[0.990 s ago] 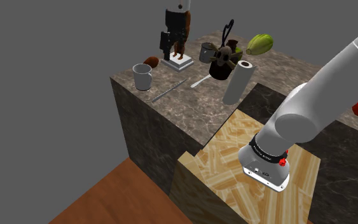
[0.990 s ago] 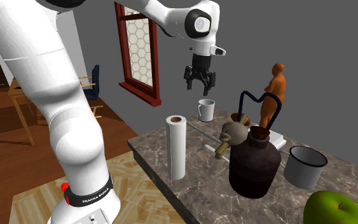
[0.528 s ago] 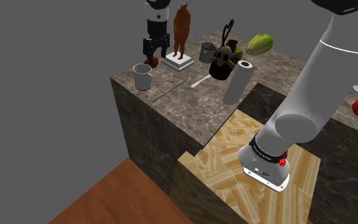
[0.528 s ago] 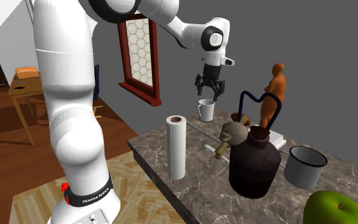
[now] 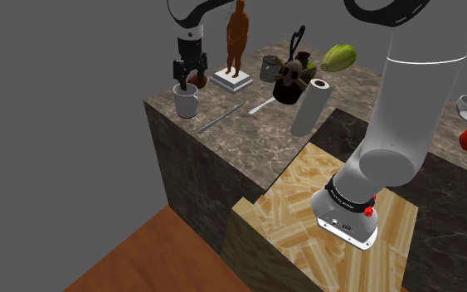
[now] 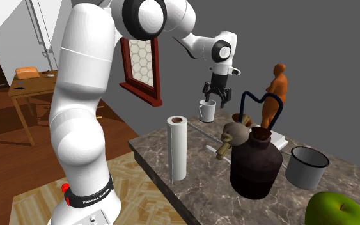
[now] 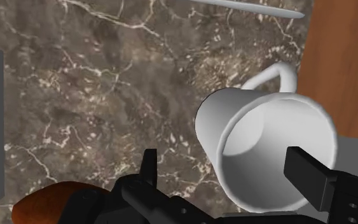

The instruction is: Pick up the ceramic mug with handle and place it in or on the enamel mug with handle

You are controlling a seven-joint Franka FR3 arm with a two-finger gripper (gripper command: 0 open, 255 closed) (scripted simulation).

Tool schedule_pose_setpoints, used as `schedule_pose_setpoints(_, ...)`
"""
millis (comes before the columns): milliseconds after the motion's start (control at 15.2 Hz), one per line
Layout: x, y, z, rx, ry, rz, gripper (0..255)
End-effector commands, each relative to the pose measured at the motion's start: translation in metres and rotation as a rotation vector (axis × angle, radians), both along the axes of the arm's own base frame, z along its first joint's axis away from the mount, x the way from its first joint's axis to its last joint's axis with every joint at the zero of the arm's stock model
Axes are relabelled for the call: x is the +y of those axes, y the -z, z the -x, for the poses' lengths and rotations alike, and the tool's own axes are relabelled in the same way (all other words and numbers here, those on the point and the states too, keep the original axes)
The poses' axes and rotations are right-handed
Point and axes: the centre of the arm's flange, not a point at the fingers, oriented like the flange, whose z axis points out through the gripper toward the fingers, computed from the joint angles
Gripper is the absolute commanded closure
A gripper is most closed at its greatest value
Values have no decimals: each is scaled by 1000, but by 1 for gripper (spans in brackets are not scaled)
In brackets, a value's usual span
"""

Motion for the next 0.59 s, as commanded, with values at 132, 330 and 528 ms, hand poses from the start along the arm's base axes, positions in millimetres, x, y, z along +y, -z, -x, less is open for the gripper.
schedule_pose_setpoints(132, 2, 21, 1, 0, 0, 0, 0)
schedule_pose_setpoints(330, 2, 29, 2, 0, 0, 0, 0)
schedule_pose_setpoints(528, 2, 29, 2, 0, 0, 0, 0)
